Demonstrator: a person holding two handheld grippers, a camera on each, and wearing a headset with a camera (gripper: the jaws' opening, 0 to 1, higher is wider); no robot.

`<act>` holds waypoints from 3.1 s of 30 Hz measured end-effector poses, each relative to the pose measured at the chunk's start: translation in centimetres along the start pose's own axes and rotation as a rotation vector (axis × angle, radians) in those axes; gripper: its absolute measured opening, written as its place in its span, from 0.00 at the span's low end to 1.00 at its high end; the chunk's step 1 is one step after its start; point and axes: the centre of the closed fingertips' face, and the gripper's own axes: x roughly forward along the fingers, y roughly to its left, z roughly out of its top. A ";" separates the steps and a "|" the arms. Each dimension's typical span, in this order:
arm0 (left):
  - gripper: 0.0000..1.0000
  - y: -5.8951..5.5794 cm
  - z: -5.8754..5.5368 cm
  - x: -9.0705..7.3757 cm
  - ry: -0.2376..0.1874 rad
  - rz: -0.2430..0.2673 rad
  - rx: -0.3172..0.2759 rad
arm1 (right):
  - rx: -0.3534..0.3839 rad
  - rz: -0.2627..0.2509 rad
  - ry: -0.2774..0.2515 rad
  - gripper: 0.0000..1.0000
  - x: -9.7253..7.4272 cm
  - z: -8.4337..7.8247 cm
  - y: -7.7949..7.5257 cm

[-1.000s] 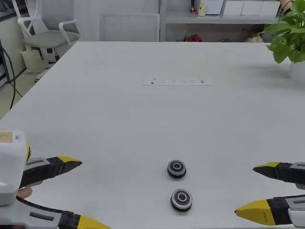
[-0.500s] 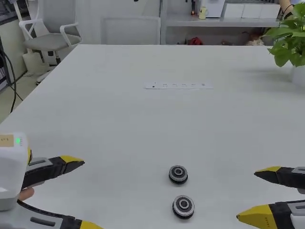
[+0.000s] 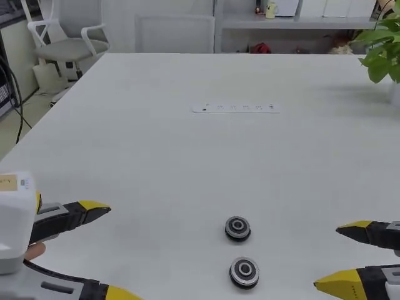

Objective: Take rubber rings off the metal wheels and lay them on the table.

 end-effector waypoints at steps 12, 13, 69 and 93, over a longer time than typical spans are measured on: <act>0.96 0.0 -0.7 0.9 0.019 -0.027 -0.043 | 0.016 0.041 -0.006 0.73 0.6 0.2 -0.1; 0.96 0.1 -0.6 1.0 0.012 -0.029 -0.049 | 0.018 0.049 -0.011 0.72 0.8 0.2 0.0; 0.81 -4.3 5.6 8.6 -0.009 -0.204 0.220 | -0.138 0.226 0.009 0.58 6.1 0.5 2.7; 0.68 -5.3 4.7 12.4 0.020 -0.244 0.265 | -0.182 0.259 0.002 0.42 7.3 -0.4 2.6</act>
